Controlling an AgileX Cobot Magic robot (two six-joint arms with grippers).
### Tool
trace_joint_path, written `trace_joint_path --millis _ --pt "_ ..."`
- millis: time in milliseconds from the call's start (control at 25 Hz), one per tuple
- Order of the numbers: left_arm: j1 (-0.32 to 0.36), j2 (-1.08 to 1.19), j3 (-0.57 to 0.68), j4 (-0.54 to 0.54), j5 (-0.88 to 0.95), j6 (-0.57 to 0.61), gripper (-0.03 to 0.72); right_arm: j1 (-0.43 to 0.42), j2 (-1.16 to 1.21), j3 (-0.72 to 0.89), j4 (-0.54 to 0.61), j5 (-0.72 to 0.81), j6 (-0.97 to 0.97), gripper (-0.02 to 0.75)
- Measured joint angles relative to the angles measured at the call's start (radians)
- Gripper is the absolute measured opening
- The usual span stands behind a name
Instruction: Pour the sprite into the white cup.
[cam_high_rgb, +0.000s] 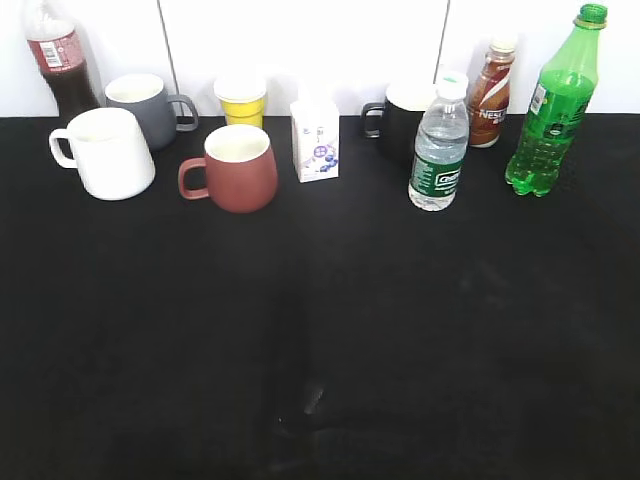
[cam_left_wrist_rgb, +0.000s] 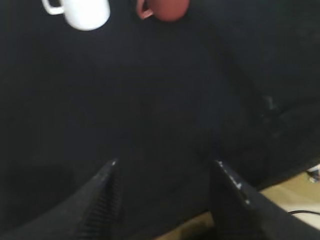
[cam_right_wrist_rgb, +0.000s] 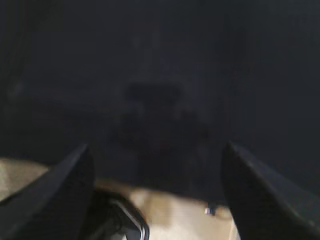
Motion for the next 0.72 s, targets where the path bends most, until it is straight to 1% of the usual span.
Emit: trace_joint_path --millis 80,160,240,400,720 --pt "0.000 -0.101 0.085 -0.001 -0.003 0.000 0.436 0.000 -0.136 0.129 0.005 0.009 -0.048 0.591" --pt "0.000 -0.123 0.115 -0.002 -0.052 0.000 0.436 0.000 -0.221 0.208 0.010 -0.001 -0.070 0.591" --pt "0.000 -0.123 0.137 -0.002 -0.128 0.000 0.436 0.000 -0.238 0.260 0.013 -0.020 -0.071 0.591" --pt "0.000 -0.100 0.159 -0.030 -0.166 0.034 0.436 0.000 -0.239 0.289 0.028 -0.077 -0.069 0.591" --pt "0.000 -0.100 0.159 -0.032 -0.166 0.044 0.436 0.000 -0.239 0.289 0.030 -0.079 -0.068 0.586"
